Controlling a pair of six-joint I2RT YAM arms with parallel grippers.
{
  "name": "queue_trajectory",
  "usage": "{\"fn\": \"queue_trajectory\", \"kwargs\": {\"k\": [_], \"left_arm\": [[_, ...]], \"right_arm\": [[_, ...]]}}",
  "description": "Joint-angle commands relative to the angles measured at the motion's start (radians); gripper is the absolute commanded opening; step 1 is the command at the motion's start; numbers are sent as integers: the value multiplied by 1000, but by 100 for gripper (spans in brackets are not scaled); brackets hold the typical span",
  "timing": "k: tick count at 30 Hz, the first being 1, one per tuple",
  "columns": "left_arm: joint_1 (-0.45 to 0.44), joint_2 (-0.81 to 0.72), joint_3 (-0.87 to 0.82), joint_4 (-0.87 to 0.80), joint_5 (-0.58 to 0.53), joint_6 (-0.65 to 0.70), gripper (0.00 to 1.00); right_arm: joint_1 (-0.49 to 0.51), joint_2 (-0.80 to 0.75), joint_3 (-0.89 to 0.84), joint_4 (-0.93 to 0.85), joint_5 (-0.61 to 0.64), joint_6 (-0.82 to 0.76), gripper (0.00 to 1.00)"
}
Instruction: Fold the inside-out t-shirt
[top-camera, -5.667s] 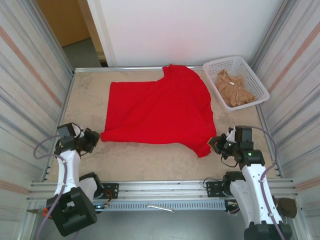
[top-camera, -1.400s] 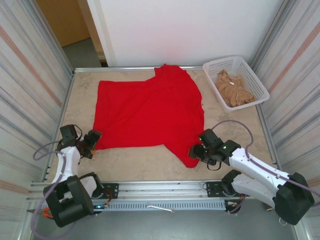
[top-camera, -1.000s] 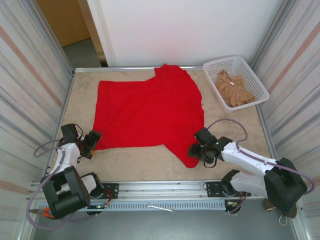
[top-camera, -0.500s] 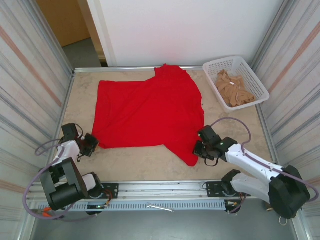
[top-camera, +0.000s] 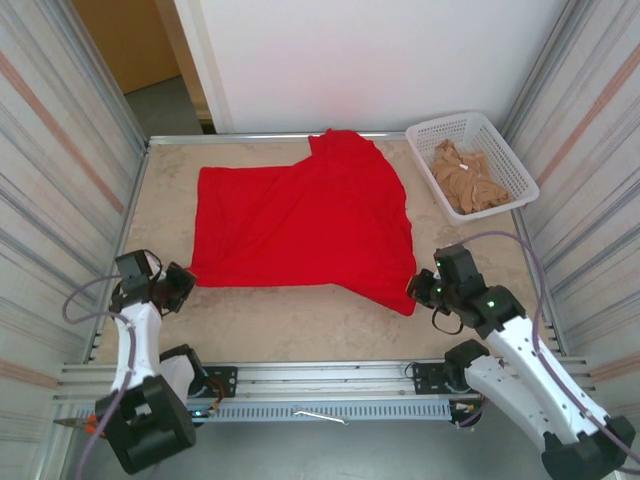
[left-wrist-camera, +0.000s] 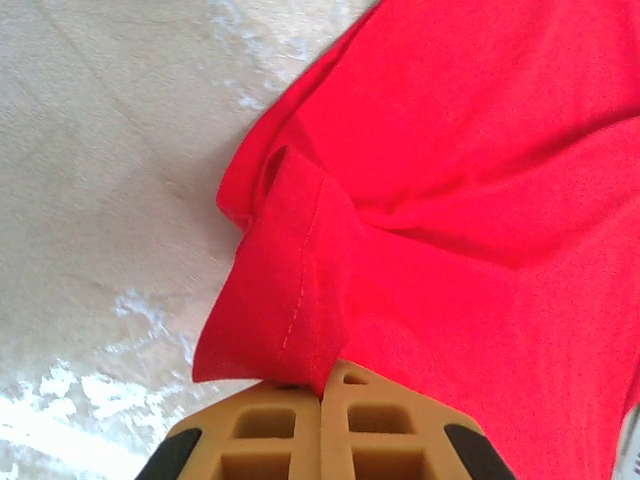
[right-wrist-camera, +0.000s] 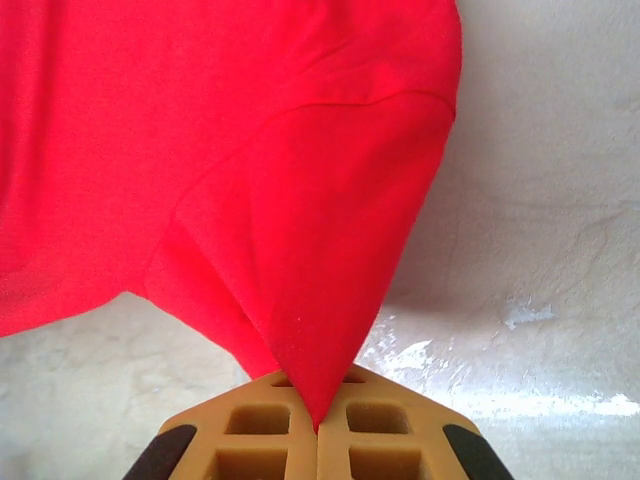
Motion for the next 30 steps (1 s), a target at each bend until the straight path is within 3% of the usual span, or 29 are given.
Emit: {"fn": "queue_trajectory", "kwargs": {"k": [1,7,14,25,30], "left_arm": [[-4,-90,47,-101,45,-24,0],[-12,-118,98,-162,102,-29,0],[-23,-19,106,-46,127,-9,4],[-64,397,253,118,81,84,7],[-92,569,327,176,57,93,8]], "right_arm": [[-5,-53,73,-157,-13,-13,0],[-2,-94,169,-201,-66,28,0],[-10,-18,157,-119,-32,9,0],[-215,351,193,169,-198,-118,0],[-283,600,293,267,-256,-157,0]]}}
